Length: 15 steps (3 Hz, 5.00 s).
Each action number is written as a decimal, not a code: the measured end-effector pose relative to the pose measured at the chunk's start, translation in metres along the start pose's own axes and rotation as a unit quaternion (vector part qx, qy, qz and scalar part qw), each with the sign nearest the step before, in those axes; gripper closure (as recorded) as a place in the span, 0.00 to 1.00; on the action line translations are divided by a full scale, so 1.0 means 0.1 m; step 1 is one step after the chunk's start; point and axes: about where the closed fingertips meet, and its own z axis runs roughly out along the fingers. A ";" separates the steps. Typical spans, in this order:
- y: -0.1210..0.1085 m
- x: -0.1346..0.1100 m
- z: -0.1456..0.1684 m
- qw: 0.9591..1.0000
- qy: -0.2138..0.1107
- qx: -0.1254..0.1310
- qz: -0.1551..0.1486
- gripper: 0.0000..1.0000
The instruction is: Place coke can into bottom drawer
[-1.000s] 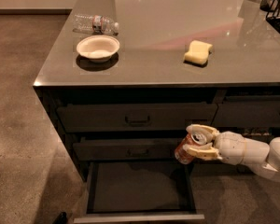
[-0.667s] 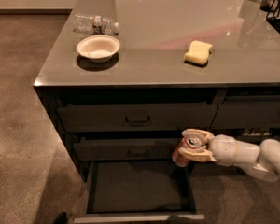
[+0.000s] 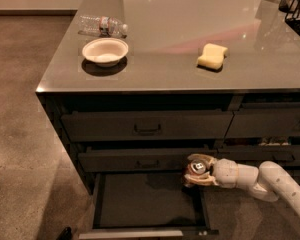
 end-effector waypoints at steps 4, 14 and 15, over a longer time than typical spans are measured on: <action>0.32 1.69 -0.01 0.996 0.044 -0.078 -0.004 1.00; 0.82 3.11 1.06 0.989 0.097 -0.113 -0.018 0.14; 0.84 3.11 1.08 0.989 0.096 -0.115 -0.017 0.00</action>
Offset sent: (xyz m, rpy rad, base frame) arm 0.0101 -0.0118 -0.1257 -0.1065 0.1394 0.0927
